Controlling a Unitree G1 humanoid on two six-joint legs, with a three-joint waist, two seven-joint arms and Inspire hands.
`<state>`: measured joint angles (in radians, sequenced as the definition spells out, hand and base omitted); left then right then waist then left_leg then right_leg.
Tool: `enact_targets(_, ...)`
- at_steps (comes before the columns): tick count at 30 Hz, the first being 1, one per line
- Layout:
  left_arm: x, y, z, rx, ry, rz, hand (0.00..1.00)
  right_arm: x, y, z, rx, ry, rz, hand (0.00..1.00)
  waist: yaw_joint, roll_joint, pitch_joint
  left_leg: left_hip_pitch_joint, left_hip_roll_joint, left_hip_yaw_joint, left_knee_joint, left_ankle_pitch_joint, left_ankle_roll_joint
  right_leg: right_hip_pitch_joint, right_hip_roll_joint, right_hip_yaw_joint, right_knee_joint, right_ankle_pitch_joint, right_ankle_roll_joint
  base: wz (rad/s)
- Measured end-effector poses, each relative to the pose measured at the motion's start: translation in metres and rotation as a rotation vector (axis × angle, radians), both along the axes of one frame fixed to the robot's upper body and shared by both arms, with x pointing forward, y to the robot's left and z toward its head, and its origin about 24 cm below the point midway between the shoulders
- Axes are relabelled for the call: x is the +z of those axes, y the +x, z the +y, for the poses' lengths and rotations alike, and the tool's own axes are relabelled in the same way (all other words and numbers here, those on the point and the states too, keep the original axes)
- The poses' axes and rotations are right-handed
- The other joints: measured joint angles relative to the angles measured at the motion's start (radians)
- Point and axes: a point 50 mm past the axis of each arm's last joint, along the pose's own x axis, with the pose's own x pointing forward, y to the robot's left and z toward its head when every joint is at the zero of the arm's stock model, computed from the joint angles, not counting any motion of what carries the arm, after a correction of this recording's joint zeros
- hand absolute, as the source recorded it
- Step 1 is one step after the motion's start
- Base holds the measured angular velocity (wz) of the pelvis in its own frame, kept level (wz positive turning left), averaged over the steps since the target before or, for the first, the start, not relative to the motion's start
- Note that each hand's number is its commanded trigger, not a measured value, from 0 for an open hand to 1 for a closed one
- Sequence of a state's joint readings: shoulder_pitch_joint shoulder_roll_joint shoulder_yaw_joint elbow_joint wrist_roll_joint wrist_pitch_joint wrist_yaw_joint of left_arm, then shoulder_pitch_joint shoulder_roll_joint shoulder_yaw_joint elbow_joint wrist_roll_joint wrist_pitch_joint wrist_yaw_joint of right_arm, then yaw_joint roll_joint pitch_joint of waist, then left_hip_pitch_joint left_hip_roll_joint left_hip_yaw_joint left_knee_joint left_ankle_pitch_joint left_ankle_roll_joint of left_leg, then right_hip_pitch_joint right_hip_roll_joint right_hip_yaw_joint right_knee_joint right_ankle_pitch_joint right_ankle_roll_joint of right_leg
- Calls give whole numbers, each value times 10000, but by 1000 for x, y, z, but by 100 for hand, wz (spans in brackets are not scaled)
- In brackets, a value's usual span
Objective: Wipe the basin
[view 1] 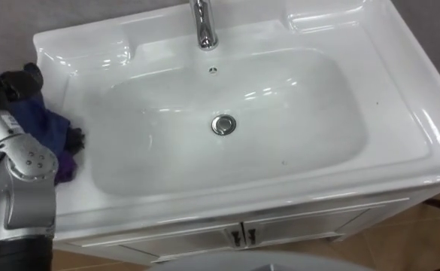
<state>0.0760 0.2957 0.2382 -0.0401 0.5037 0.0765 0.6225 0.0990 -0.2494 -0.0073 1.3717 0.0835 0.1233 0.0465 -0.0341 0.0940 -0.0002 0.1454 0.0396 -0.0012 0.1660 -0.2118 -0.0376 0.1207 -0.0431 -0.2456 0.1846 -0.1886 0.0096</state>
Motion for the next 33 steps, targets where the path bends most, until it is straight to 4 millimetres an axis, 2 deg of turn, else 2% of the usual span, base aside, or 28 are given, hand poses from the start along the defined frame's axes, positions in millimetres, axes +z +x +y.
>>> enact_targets(5,11,-1,6,141,240,-375,0,0,-3,-1,-38,-28,73,0,117,102,-20,-8,0,-3,-2,0,0,4,12,39,-40,0,0,0)
enact_targets(10,23,-7,25,824,712,-564,0,0,-9,-1,-134,-35,176,0,187,218,-52,-6,-2,7,-22,0,0,82,14,-4,-142,4,6,1)
enact_targets(12,28,-10,33,1115,855,-670,0,1,-9,-1,-130,-42,188,0,193,238,-38,3,-2,-2,-24,0,0,119,16,-16,-148,3,5,0)
enact_targets(17,37,-21,49,1939,1094,-978,0,1,-16,-1,-231,-44,304,0,698,287,-29,42,-10,-3,-56,0,0,103,16,7,-141,3,5,-2)
enact_targets(20,39,-33,67,2959,1204,-1174,0,2,-14,-4,-593,-132,97,0,977,337,-4,15,-13,-16,-92,0,0,72,13,-34,-151,1,10,2)
enact_targets(22,30,-46,84,3686,1240,-557,0,2,-15,-6,-799,-189,62,0,1132,372,6,45,-25,-62,-138,0,0,127,4,-55,-172,-4,18,7)
enact_targets(23,25,-50,88,3860,1156,-350,0,3,-15,-7,-787,-207,65,0,1205,469,-32,44,-29,-62,-132,0,0,126,2,-53,-172,-3,19,0)
enact_targets(25,10,-64,100,4520,497,236,0,4,-17,-9,-795,-261,105,0,1526,544,-49,-51,-60,-112,-81,0,0,0,-23,-55,-162,-17,37,3)
enact_targets(26,8,-66,102,4662,312,258,0,4,-17,-10,-798,-270,120,0,1591,551,-55,-107,-69,-118,-44,0,0,-19,-31,-66,-162,-23,44,9)
enact_targets(28,3,-80,116,5429,-292,127,0,5,-17,-12,-754,-341,20,0,1946,595,-71,-157,-95,-175,-17,0,0,-56,-48,-97,-158,-30,56,8)
enact_targets(29,2,-83,120,5667,-407,119,0,5,-17,-13,-719,-366,-47,0,2005,614,-88,-151,-102,-177,-18,0,0,-36,-58,-125,-158,-32,60,7)
enact_targets(31,-14,-101,136,6600,-919,675,0,8,-16,-19,-606,-533,-58,0,2128,643,-132,-142,-157,-196,-18,0,0,-3,-127,-253,-156,-62,111,12)
enact_targets(33,-27,-115,140,6986,-1212,1242,0,9,-15,-22,-537,-602,-53,0,2159,685,-172,-142,-199,-272,-12,0,0,9,-176,-311,-142,-83,144,14)
